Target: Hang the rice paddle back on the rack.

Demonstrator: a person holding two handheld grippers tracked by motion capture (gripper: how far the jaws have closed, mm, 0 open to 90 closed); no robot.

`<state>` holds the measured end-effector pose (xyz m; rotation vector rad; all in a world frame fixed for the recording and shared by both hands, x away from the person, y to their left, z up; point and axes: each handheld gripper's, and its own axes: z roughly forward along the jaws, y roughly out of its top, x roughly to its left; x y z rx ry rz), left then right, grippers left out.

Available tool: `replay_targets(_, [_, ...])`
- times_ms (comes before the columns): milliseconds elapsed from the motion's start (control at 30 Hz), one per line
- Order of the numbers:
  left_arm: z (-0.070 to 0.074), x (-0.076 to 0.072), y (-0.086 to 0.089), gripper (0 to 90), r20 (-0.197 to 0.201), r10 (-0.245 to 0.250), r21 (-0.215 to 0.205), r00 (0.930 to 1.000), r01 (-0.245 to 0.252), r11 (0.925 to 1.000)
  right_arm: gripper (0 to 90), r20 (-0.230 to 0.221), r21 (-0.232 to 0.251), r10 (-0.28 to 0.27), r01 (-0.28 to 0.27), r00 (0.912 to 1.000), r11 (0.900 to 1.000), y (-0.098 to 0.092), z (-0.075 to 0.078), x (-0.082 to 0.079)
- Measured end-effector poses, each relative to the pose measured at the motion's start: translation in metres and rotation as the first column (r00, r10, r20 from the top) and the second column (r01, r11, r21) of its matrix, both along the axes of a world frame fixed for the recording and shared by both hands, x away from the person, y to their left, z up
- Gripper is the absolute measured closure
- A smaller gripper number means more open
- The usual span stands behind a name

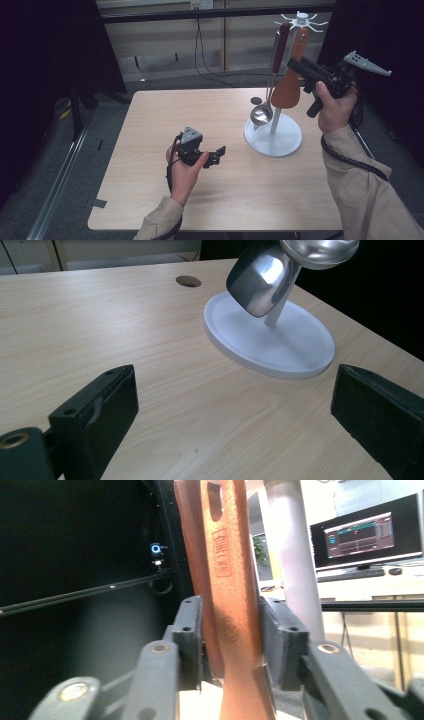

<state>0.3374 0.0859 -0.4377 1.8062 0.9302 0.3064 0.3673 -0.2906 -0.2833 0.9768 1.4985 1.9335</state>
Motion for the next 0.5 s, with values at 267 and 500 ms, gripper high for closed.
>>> replay_targets(267, [0.001, 0.001, -0.001, 4.9, 0.004, -0.006, 0.004, 1.0, 0.006, 1.0, 40.4, 0.01, -0.032, -0.04, 0.04, 0.9992, 0.999, 0.001, -0.002, -0.007])
replay_targets(500, [0.001, 0.0, -0.004, 5.0, 0.006, -0.011, 0.004, 0.9999, 0.011, 0.9999, 31.0, 0.019, -0.079, -0.079, 0.08, 0.9967, 0.994, 0.0, -0.009, -0.017])
